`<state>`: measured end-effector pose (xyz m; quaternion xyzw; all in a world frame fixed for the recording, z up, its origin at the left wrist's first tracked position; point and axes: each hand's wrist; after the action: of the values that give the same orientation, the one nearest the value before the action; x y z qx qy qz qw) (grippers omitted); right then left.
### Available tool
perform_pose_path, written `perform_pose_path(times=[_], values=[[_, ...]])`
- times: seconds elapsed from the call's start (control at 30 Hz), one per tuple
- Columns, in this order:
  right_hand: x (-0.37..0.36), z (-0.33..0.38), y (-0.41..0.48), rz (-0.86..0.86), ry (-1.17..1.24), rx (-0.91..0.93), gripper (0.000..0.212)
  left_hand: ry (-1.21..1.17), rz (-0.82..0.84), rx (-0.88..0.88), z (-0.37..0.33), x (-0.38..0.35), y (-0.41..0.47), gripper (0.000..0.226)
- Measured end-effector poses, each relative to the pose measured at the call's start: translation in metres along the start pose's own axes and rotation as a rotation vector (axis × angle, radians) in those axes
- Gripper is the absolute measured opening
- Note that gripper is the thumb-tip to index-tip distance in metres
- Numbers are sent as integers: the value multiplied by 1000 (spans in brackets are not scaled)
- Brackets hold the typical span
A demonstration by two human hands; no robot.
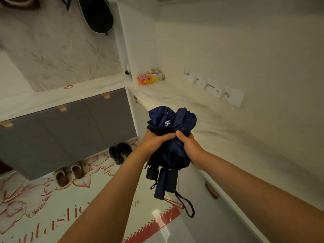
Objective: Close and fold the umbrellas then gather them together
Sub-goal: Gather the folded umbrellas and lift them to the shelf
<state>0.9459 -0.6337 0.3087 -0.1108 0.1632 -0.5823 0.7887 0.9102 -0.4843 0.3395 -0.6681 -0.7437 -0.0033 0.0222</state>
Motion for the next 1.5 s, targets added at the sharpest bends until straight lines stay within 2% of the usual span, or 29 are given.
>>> perform_pose_path(times=[0.13,0.2,0.3,0.43,0.53,0.67,0.77,0.8,0.9,1.0,1.07,1.13,1.2,1.27,1.33,1.43,1.5], values=[[34,19,13,-79,78,-42,47,81,110,-1,-8,-33,50,60],[53,20,22,-140,103,-76,49,116,173,8,-6,-52,75,57],[82,17,35,-229,90,-145,48,169,286,-2,-8,-84,105,38],[124,9,51,-317,104,-217,55,212,411,16,5,-128,140,40],[154,2,56,-365,118,-240,52,204,422,72,25,-158,155,45],[183,-7,54,-361,117,-227,47,196,396,110,47,-192,161,34],[195,-1,51,-360,0,-215,41,213,364,153,56,-201,172,26],[199,2,51,-361,-83,-212,40,230,346,171,59,-202,175,31],[209,12,52,-387,-370,-237,27,430,244,186,65,-197,182,75],[215,12,51,-420,-369,-278,30,568,224,30,73,-193,181,100],[220,8,48,-460,-378,-274,36,562,162,-16,76,-191,176,105],[227,1,43,-498,-331,-276,30,584,74,-39,81,-190,171,84],[233,-8,38,-541,-258,-306,25,644,66,-63,84,-190,163,57],[239,-19,37,-566,-251,-347,23,667,87,-65,88,-191,156,48],[243,-28,39,-558,-270,-339,32,747,131,-60,93,-189,152,53],[238,-31,37,-531,-354,-362,78,953,213,38,94,-185,144,73],[236,-31,29,-581,-656,-301,90,877,254,79,94,-182,140,81]])
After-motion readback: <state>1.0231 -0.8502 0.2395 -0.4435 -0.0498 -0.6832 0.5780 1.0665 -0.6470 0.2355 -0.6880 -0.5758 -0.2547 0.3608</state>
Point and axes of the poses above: each hand's wrist, its own y-axis towards the middle knuckle, its own x-axis out of the back of the hand, z = x × y, and after that the axes turned 5 degrees about -x, right-handed
